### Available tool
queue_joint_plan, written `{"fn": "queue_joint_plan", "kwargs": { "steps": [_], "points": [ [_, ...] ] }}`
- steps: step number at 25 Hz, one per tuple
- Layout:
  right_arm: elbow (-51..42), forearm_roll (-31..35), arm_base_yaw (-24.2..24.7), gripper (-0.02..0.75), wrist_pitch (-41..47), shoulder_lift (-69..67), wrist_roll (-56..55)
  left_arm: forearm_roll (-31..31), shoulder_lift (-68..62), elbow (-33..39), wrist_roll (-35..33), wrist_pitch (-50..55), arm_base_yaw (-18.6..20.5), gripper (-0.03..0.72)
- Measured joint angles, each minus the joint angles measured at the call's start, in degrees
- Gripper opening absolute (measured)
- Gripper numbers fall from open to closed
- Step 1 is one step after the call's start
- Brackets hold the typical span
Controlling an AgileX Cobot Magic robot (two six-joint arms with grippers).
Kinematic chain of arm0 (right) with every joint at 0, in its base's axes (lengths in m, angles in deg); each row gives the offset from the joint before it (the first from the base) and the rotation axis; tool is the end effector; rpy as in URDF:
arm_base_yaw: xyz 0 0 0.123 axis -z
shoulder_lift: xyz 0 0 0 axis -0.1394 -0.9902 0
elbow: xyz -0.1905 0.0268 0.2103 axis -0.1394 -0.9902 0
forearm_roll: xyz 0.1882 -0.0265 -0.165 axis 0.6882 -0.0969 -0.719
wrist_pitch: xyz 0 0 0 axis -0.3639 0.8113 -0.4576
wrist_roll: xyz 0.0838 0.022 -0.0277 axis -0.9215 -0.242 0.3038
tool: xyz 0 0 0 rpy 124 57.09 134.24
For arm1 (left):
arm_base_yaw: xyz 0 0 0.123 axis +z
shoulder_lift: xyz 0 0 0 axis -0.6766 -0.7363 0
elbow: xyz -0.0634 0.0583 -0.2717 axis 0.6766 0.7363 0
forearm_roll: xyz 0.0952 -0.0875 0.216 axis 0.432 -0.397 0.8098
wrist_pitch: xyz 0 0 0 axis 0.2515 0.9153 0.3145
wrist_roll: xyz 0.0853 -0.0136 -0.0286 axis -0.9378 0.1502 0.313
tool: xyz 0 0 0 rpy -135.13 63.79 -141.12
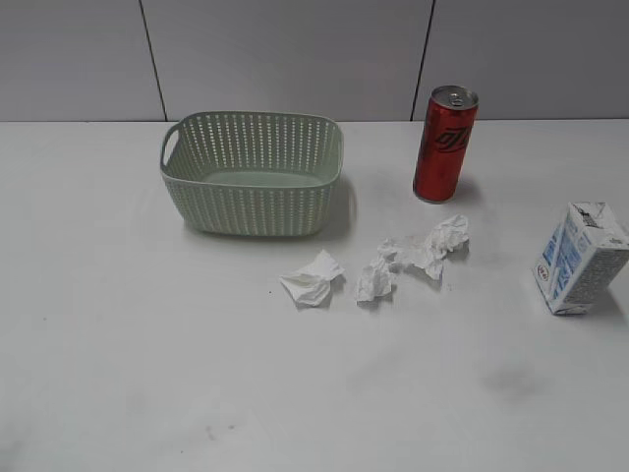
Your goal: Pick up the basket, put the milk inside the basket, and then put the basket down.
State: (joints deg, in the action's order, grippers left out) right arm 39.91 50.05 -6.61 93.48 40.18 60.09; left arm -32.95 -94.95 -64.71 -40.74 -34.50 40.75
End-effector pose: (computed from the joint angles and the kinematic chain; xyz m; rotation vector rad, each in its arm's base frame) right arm -0.0055 0.0122 0.2801 -0.0368 2.0065 0.1333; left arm 0.0429 -0.0019 0.3233 0.0658 1.9094 -0.0057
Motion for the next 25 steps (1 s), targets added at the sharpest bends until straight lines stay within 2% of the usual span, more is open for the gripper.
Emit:
{"fn": "queue_joint_plan", "kwargs": {
  "steps": [9,15,20,25],
  "points": [
    [0.0,0.0,0.0,0.567,0.0,0.0,-0.07,-0.33,-23.83,-9.15,-0.05,-8.43,0.0,0.608],
    [0.0,0.0,0.0,0.567,0.0,0.0,0.0,-5.8,-39.14,-18.41,-4.8,-7.39,-0.28,0.608],
    [0.0,0.0,0.0,0.567,0.0,0.0,0.0,-7.9,-51.7,-27.74,-9.02,-3.54,-5.33,0.636],
    [0.0,0.0,0.0,0.567,0.0,0.0,-0.04,-8.19,-63.52,-36.39,-9.89,3.37,-10.74,0.661]
  ]
}}
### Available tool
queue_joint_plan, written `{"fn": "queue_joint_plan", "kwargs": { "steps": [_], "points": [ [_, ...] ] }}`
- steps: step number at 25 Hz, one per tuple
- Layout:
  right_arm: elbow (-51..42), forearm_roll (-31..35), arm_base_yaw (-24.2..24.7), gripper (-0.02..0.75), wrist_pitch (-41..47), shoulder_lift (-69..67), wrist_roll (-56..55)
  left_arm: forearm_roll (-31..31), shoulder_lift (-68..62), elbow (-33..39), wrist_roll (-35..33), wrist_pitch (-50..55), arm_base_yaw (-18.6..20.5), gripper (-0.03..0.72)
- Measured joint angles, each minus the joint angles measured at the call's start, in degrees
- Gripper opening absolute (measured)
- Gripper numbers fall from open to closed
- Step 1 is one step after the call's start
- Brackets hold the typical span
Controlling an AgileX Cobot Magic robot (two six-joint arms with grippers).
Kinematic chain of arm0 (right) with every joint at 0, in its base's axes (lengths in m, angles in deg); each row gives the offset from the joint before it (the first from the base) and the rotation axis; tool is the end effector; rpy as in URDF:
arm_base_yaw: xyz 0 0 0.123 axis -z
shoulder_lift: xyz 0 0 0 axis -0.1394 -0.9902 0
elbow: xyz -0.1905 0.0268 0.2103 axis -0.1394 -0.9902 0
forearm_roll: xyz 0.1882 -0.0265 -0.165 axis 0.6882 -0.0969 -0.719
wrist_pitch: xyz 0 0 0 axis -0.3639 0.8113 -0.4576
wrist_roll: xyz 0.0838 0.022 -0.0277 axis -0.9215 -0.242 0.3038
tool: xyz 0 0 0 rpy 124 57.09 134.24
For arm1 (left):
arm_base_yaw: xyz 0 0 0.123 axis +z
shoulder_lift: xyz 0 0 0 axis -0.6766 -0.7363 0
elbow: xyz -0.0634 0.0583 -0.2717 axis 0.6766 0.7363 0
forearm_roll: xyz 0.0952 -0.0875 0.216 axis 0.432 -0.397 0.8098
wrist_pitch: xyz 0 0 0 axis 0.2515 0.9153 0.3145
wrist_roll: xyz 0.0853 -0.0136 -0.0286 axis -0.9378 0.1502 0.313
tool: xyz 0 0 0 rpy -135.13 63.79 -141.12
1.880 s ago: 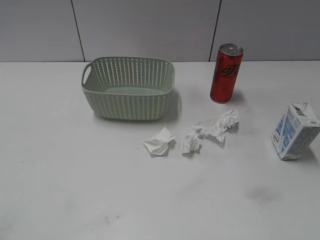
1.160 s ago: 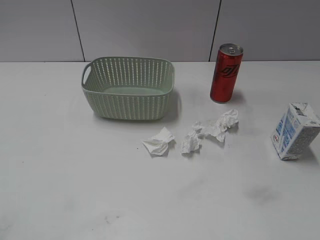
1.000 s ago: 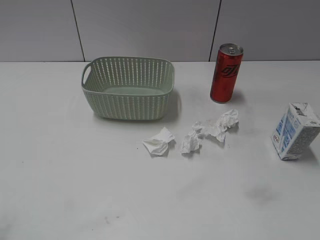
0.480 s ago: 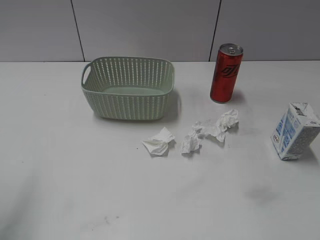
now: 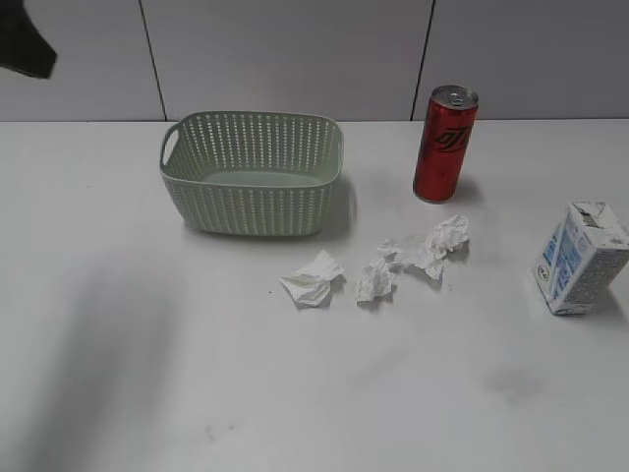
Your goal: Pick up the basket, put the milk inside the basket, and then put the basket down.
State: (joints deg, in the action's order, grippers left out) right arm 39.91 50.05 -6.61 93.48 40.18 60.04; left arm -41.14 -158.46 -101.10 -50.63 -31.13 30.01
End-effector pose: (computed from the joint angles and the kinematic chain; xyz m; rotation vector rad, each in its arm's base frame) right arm -0.0055 0.0122 0.2801 -0.0360 2.0065 0.1339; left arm 0.2813 -0.0730 0.3460 0.4449 2.3974 -0.1850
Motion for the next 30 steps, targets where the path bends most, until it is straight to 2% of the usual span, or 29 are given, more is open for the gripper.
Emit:
{"fn": "queue_joint_plan", "kwargs": {
  "steps": [6,17,24,30],
  "points": [
    [0.0,0.0,0.0,0.567,0.0,0.0,0.0,-0.26,-13.77,-11.55,-0.04,5.94,-2.59,0.661],
    [0.0,0.0,0.0,0.567,0.0,0.0,0.0,-4.34,-37.29,-29.93,-0.04,11.9,-2.72,0.659],
    [0.0,0.0,0.0,0.567,0.0,0.0,0.0,-5.34,-46.71,-35.92,0.66,11.77,-2.3,0.614],
    [0.0,0.0,0.0,0.567,0.0,0.0,-0.02,-7.6,-50.9,-36.41,0.72,11.04,-1.26,0.574]
  ]
}}
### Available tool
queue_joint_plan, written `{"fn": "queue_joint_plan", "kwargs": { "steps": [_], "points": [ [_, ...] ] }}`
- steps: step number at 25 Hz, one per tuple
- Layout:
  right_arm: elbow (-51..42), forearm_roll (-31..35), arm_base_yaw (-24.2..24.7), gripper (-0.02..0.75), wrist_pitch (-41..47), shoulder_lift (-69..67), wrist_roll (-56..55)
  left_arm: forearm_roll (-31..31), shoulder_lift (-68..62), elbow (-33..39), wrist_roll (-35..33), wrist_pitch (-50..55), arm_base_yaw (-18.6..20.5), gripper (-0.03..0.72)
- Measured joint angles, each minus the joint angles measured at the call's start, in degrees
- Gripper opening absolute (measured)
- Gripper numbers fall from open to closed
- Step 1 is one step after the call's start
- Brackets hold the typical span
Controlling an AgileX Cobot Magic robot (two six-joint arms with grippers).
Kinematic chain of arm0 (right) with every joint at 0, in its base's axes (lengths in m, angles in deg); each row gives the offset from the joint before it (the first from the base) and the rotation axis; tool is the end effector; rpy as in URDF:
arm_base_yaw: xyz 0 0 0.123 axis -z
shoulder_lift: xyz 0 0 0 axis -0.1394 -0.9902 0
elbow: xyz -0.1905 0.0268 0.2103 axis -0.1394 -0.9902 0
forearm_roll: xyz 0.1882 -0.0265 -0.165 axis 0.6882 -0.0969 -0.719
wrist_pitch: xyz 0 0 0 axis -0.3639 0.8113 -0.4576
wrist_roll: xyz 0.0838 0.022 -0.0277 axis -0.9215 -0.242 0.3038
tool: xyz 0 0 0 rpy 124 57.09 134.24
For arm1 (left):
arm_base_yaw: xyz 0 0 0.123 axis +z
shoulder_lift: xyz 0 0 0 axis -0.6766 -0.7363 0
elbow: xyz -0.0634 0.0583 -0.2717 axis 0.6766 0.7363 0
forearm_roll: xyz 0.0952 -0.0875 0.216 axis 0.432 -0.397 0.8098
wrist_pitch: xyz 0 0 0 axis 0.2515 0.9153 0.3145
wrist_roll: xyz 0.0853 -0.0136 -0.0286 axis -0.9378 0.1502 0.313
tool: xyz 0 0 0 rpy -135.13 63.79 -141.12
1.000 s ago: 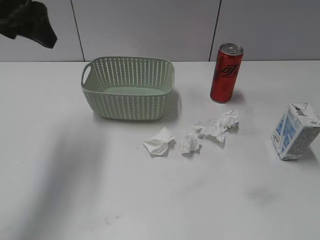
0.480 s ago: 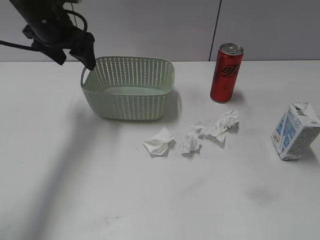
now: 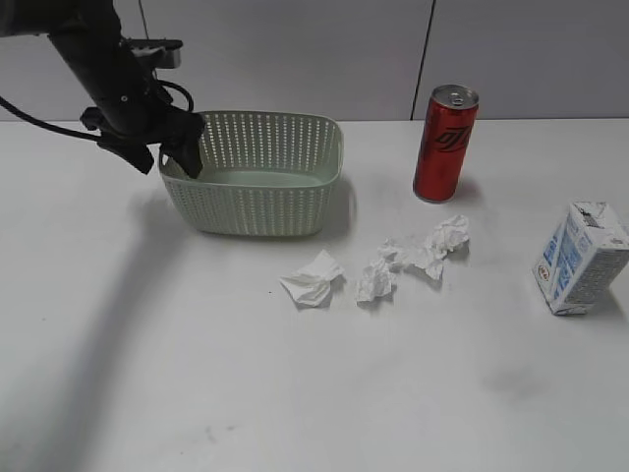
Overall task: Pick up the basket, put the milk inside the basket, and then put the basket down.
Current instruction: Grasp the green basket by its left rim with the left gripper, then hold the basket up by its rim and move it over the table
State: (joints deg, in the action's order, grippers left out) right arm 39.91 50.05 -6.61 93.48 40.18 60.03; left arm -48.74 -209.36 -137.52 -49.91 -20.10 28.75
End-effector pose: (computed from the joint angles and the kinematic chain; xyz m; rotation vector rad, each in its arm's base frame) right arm -0.0055 0.0122 0.2801 -0.0358 2.0065 0.1340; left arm 0.4585 -0.1351 0.1769 0.4552 2.8343 -0.3828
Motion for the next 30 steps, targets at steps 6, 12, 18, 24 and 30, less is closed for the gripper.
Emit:
{"fn": "queue_joint_plan", "kwargs": {
  "steps": [6,12,18,24,30],
  "points": [
    [0.0,0.0,0.0,0.567,0.0,0.0,0.0,-1.6,-1.37,0.0,0.11,-1.99,0.0,0.404],
    [0.0,0.0,0.0,0.567,0.0,0.0,0.0,-1.82,-1.37,-0.02,0.17,-3.33,0.0,0.036],
    [0.0,0.0,0.0,0.567,0.0,0.0,0.0,-0.42,-1.37,-0.02,2.79,-3.22,0.0,-0.015],
    [0.0,0.0,0.0,0.567,0.0,0.0,0.0,5.38,0.7,-0.02,8.22,-1.51,0.0,-0.015],
    [0.0,0.0,0.0,0.567,0.0,0.0,0.0,5.3,4.9,-0.02,9.43,2.64,0.0,-0.015]
  ]
}}
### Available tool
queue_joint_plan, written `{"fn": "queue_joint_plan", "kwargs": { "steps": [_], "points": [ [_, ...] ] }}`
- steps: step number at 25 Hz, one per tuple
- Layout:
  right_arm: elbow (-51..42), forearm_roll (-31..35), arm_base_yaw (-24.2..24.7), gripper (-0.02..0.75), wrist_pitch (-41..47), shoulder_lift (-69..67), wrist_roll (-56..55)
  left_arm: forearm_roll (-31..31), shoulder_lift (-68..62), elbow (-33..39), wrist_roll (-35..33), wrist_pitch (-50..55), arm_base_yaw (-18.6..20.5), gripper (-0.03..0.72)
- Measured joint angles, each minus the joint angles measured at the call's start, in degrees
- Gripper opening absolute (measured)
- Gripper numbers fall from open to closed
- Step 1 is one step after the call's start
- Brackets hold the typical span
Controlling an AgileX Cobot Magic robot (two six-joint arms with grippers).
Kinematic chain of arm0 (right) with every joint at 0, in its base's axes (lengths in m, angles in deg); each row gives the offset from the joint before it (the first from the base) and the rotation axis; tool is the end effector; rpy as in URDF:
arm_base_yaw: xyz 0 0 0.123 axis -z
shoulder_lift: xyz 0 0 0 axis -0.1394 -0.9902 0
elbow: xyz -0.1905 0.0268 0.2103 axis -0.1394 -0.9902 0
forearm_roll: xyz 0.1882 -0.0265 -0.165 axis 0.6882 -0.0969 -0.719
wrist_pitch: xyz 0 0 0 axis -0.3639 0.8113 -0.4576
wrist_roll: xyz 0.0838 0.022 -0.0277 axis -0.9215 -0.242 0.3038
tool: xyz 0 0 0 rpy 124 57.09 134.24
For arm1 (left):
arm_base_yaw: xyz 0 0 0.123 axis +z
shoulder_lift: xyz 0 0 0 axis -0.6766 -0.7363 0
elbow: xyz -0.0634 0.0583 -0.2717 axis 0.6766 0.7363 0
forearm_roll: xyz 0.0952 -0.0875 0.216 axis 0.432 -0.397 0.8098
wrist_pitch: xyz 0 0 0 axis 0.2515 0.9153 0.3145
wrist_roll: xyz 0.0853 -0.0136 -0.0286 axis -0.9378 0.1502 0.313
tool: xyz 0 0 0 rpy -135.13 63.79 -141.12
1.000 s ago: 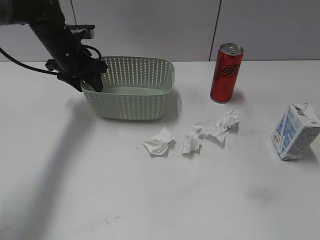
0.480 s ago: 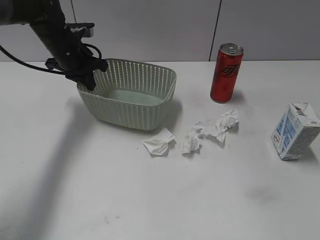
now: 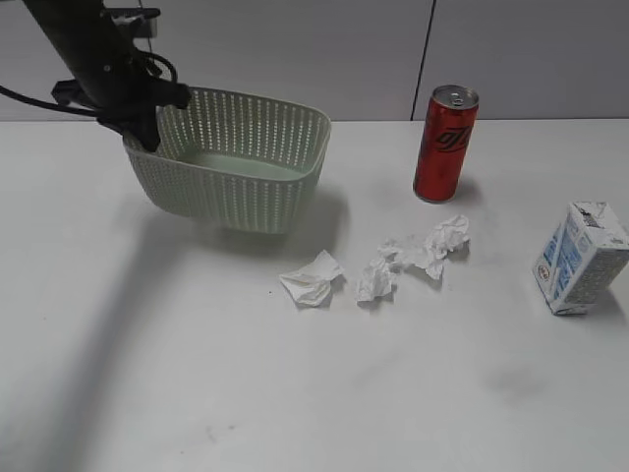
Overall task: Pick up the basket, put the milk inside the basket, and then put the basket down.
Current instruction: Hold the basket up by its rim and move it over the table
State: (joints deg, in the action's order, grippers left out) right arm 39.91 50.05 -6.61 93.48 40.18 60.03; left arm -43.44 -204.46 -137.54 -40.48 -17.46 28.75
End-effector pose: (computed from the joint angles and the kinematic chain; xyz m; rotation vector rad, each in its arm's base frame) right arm -0.0055 0.0122 0.2801 -0.0358 2.0065 0.1340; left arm 0.4497 -0.1263 0.2147 0.2926 2.8388 -0.3013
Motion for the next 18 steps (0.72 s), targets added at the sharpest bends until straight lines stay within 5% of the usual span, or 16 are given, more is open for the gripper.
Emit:
{"fn": "queue_joint_plan", "kwargs": {
  "steps": [18],
  "points": [
    [0.0,0.0,0.0,0.567,0.0,0.0,0.0,-4.49,11.57,0.0,3.75,9.59,0.0,-0.015]
  ]
}}
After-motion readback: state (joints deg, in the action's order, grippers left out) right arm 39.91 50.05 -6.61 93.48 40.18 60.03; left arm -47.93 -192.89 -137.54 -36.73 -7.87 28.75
